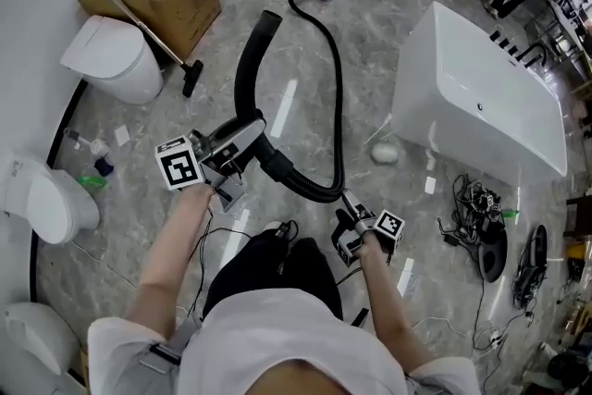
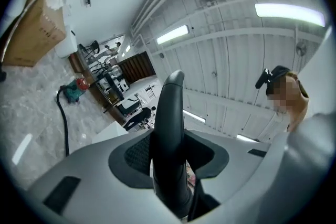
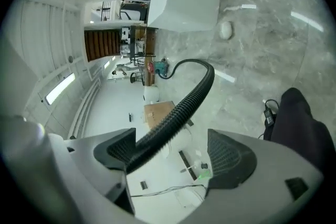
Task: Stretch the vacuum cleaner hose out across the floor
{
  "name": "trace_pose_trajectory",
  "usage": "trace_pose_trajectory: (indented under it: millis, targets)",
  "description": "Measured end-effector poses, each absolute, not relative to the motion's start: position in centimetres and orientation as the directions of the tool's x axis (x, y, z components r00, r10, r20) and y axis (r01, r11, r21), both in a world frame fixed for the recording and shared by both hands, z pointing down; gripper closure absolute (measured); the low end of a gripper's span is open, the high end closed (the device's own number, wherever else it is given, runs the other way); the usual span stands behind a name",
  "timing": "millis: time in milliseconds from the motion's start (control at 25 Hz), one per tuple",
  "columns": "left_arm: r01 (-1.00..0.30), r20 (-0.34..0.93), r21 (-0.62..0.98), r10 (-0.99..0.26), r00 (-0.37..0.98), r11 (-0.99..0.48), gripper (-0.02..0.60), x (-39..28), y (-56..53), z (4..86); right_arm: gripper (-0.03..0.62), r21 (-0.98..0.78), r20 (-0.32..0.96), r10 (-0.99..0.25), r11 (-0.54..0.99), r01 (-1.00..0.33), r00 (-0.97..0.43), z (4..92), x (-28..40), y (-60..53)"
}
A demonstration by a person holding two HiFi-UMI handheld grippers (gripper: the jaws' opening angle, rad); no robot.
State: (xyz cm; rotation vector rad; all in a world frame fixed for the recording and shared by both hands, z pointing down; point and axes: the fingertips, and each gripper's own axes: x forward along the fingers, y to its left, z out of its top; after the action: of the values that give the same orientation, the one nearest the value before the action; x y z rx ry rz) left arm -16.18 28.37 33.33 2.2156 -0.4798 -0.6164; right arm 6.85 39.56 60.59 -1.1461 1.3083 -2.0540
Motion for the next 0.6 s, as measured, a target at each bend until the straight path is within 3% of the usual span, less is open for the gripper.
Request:
trace_pose_trajectory:
  millis: [160,320,480,600]
  targets:
    - [-0.236,-0.180,0.692,-0.479,0.859,-0.683,0.416,-13.9,29.6,33.7,0.191,-0.907,0.400,-0.687,-0.393,-0.153,-0.607,59.7,8.1,41.3]
    - [-0.258,-0.108,0.707,-0.461,0.881,-0.659,0.416,-11.2,32.8,35.5,0.192,-0.930,0.367,-0.654,-0.228,-0.290,-0.661,57.0,8.6,41.9]
    - [-0.370,0.040,0.638,-0.450,0.892,-0.676,0.416,-6.6,36.8,38.9,0.195,-0.818,0.403,-0.595,0.106,-0.565,-0.695,53.2,9.9,43.1]
    - [-0.433,0.136,0.592,-0.444,0.885,-0.680,0.416,-3.7,39.4,41.4,0.207,-0.685,0.404,-0.565,0.334,-0.647,-0.720,50.7,10.3,44.4]
